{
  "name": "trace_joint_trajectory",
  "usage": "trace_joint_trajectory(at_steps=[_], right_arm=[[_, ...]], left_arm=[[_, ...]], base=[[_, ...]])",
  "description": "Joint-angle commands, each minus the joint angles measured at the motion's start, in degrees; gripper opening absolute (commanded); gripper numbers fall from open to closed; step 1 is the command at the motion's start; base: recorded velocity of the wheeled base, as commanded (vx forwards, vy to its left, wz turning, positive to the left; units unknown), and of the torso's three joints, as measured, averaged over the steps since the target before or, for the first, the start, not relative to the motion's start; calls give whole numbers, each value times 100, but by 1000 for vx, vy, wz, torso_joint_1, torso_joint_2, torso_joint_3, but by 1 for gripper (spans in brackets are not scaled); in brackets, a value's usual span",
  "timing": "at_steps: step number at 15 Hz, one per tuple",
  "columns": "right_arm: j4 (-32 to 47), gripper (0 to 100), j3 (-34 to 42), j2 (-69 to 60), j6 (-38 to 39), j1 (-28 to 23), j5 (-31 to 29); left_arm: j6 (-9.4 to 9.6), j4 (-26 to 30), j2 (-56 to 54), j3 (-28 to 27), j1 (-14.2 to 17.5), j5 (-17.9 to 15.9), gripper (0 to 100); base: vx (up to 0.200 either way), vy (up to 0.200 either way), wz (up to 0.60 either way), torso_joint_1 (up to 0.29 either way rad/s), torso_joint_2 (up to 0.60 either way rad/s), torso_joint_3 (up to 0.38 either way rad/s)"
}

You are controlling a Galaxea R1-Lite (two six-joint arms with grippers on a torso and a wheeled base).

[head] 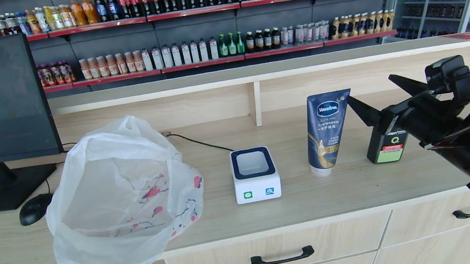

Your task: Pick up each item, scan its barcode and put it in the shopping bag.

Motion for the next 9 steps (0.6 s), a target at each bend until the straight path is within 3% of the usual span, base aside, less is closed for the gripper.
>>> trace_joint_trajectory(at_steps=[1,9], right_arm=[[-8,100,-50,65,-6,54,2],[-8,100,-156,179,-6,45,-7]], left_arm=[[-2,-1,-1,1,4,0,100],[-2,-1,-1,1,4,0,100]], base=[[0,0,0,0,0,0],[0,0,0,0,0,0]])
